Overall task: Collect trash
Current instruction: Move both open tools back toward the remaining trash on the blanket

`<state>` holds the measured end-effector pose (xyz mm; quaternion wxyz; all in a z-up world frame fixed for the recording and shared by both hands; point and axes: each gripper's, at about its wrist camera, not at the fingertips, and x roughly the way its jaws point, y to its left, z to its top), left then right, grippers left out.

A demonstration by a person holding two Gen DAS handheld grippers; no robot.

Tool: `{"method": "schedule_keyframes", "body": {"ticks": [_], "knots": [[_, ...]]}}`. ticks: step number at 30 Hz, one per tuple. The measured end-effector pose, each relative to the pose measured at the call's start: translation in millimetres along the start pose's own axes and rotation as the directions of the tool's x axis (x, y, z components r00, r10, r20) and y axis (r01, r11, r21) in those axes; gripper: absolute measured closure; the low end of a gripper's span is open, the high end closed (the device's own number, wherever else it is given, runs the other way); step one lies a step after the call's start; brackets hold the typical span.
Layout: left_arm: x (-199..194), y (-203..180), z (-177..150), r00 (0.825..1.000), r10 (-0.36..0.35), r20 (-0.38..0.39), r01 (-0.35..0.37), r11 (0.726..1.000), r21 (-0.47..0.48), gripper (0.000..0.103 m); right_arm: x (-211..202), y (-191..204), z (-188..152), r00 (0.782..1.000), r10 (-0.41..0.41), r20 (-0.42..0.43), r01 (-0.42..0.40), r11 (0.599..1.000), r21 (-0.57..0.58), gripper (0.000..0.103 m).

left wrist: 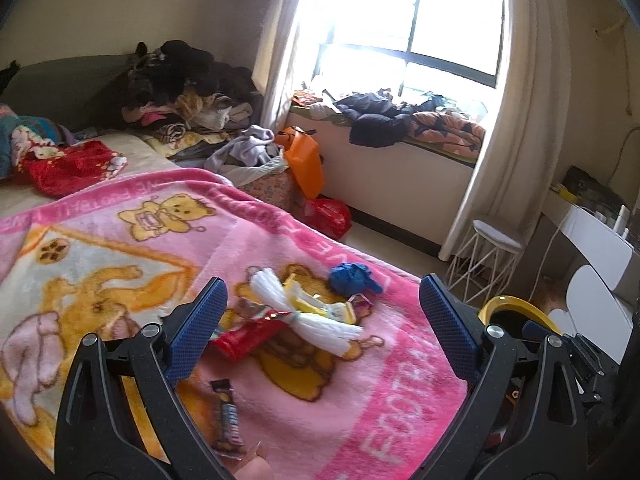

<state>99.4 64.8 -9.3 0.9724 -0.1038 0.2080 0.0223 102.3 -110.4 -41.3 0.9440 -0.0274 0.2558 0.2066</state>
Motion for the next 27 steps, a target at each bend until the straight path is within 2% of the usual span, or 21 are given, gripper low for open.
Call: {"method": "schedule_keyframes", "body": {"ticks": [11, 20, 27], "knots": [[5, 46, 0, 0.996, 0.083, -0.016, -0.084, 0.994, -0.065, 0.014, 49, 32, 2, 0.995, 0.048, -0.084, -0.053, 0.997, -0.056, 0.022], [19, 81, -16, 0.987, 0.143, -0.08, -0.151, 0.982, -0.116, 0.014, 92, 41, 5, 0.99, 0.046, -0.135, -0.054, 0.997, -0.055, 0.022], [30, 100, -26, 0.977, 0.162, -0.135, -0.182, 0.972, -0.149, 0.014, 114, 41, 7, 0.985, 0.056, -0.162, -0.067, 0.996, -0.065, 0.022]]}}
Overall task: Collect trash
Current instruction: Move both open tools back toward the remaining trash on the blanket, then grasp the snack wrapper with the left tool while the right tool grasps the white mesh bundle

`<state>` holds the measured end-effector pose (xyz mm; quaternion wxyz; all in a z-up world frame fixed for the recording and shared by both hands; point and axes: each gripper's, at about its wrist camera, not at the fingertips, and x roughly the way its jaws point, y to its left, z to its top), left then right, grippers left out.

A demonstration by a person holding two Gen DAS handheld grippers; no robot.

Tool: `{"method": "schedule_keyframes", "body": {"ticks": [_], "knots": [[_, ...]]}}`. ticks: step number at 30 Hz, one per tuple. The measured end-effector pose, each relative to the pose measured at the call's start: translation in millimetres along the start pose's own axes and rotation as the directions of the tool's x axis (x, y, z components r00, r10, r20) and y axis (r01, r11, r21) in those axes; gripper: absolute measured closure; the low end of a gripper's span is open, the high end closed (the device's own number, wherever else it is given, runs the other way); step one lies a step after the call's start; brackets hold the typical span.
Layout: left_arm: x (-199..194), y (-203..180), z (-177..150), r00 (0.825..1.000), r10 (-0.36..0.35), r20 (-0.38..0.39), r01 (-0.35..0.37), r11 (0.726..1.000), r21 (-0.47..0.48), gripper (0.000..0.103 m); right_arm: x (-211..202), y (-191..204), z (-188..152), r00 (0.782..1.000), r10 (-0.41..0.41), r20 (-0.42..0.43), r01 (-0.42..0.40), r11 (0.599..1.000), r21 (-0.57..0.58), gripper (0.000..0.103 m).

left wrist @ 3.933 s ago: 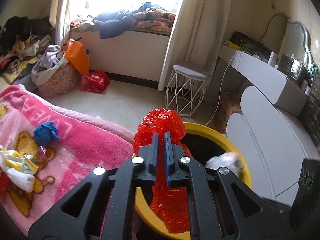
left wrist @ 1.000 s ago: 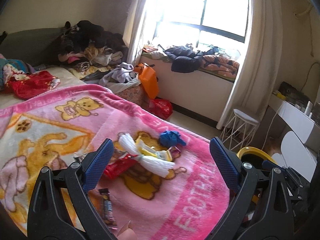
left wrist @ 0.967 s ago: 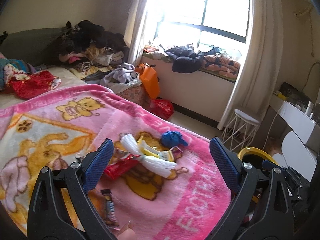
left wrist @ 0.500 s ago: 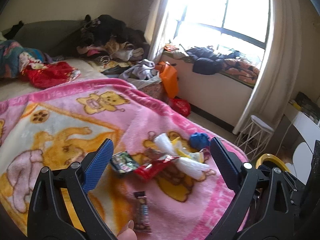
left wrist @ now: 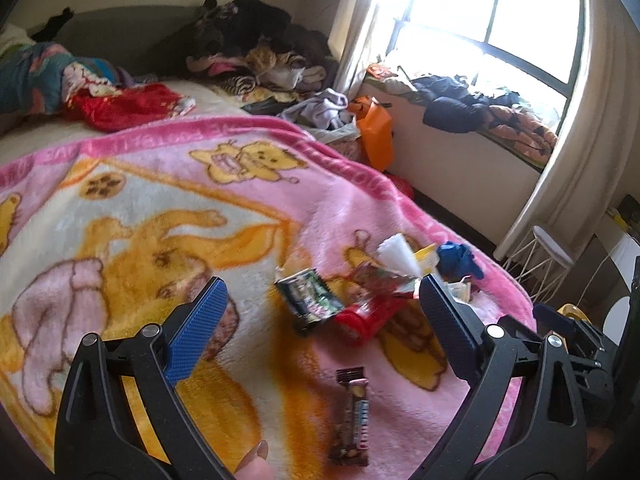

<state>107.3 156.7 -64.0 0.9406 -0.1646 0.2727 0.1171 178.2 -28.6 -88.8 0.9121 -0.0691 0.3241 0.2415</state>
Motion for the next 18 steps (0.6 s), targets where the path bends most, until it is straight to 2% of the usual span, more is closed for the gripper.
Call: {"method": "schedule_keyframes", "body": {"ticks": [4, 9, 12, 18], "knots": [[6, 8, -3, 1.0, 0.003, -0.027, -0.004, 1.0, -0.028, 0.017, 11, 0, 1, 1.0, -0.001, -0.016, 0.0, 1.0, -0.023, 0.023], [14, 13, -5, 0.998, -0.01, -0.056, 0.007, 0.999, -0.052, 0.032, 26, -1, 2, 0.999, -0.014, -0.047, 0.011, 0.998, -0.064, 0.026], [17, 13, -6, 0.997, -0.019, -0.07, 0.015, 0.998, -0.062, 0.04, 35, 1, 3, 0.998, -0.019, -0.068, 0.013, 0.995, -0.096, 0.031], [22, 14, -9, 0.995, -0.032, -0.092, 0.024, 0.996, -0.085, 0.048, 51, 7, 2, 0.995, -0.022, -0.101, 0.006, 0.987, -0.159, 0.048]]}}
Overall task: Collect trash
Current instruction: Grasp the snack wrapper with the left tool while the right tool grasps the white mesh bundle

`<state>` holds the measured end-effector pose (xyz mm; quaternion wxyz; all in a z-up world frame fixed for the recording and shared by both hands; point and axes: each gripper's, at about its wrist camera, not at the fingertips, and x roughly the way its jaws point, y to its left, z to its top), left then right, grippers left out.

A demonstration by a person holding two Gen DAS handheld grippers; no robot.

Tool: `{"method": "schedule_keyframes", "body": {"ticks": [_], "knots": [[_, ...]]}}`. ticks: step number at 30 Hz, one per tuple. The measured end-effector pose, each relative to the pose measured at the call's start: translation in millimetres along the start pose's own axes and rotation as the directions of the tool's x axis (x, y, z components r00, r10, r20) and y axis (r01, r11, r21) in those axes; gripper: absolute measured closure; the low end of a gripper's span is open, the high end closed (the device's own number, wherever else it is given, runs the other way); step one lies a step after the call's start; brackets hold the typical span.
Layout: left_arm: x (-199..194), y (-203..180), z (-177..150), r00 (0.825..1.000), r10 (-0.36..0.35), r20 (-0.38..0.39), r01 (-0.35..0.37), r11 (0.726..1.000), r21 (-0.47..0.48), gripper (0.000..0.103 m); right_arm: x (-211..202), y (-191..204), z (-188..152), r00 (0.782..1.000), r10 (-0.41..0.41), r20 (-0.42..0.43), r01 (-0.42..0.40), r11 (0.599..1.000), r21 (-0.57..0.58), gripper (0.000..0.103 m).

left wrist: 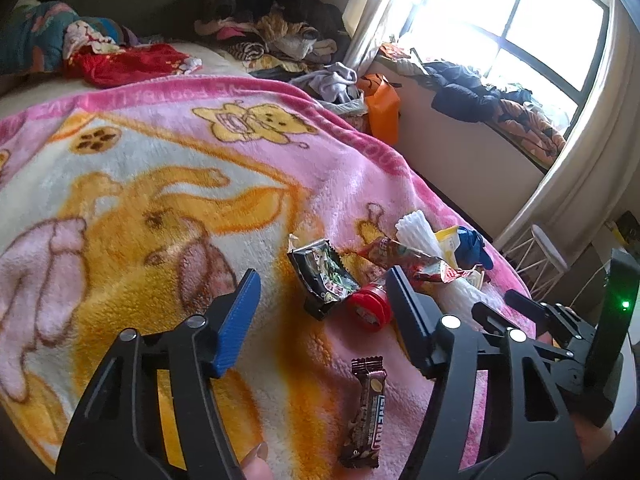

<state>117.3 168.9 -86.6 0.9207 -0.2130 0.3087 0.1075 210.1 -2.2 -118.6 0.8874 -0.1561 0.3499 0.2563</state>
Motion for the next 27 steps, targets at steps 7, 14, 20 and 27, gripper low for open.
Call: {"method": "schedule_keyframes", "body": {"ticks": [7, 14, 20, 27], "knots": [[12, 2, -1, 1.0, -0.007, -0.026, 0.007, 1.0, -0.026, 0.057, 9, 7, -6, 0.998, 0.028, -0.05, -0.03, 0.999, -0.039, 0.091], [27, 1, 0, 0.998, -0.012, -0.062, 0.009, 0.999, -0.04, 0.072, -7, 3, -9, 0.997, 0.073, -0.038, -0.073, 0.997, 0.006, 0.094], [38, 1, -1, 0.994, -0.001, -0.106, -0.003, 0.999, -0.042, 0.094, -23, 4, -12, 0.993, 0.111, -0.028, -0.11, 0.993, 0.032, 0.095], [23, -4, -4, 0.997, -0.015, -0.075, 0.014, 1.0, -0.019, 0.097, -46, 6, -18, 0.989, 0.146, 0.003, -0.146, 0.988, 0.056, 0.096]]}}
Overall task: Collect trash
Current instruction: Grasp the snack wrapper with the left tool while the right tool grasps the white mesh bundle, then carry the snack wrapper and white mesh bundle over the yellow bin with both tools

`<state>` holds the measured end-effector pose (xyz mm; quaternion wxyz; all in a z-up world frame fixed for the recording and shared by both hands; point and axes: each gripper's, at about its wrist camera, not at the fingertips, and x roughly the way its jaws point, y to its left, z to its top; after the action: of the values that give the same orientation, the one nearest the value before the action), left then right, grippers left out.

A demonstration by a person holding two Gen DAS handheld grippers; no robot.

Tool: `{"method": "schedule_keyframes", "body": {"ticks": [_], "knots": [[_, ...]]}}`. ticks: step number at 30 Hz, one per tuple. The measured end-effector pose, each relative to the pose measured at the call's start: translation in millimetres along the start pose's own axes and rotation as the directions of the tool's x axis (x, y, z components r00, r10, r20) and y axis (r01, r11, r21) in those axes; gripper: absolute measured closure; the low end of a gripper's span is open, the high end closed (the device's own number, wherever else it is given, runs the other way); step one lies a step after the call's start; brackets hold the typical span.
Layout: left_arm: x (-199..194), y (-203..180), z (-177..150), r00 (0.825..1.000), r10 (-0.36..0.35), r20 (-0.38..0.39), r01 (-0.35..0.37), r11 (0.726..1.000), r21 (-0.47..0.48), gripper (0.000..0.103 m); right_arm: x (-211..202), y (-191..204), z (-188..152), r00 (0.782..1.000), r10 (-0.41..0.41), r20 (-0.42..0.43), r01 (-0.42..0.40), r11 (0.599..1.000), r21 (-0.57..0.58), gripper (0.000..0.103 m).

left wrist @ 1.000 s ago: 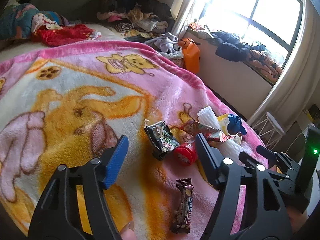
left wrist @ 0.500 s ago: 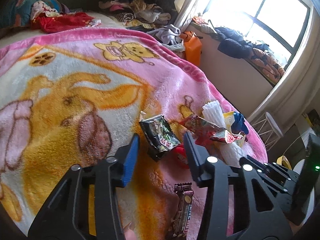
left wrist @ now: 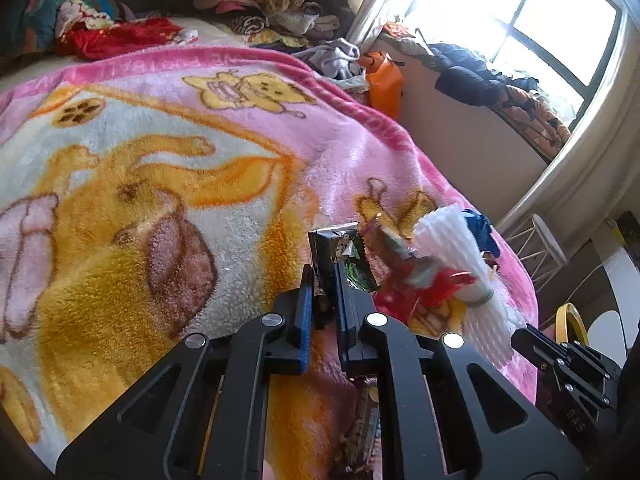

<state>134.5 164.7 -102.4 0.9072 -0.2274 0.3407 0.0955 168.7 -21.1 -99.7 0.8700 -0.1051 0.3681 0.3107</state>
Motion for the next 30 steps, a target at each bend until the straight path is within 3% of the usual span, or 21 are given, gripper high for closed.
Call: {"method": "schedule_keyframes", "body": {"ticks": [16, 30], "knots": [[-54, -31, 13, 0.991, -0.083, 0.109, 0.073, 0.993, 0.095, 0.097, -53, 4, -26, 0.998, 0.035, 0.051, -0.037, 0.998, 0.046, 0.096], [-74, -63, 13, 0.98, -0.149, 0.133, 0.127, 0.979, 0.16, 0.097, -78, -5, -43, 0.998, -0.012, 0.058, 0.008, 0.998, 0.059, 0.096]]}}
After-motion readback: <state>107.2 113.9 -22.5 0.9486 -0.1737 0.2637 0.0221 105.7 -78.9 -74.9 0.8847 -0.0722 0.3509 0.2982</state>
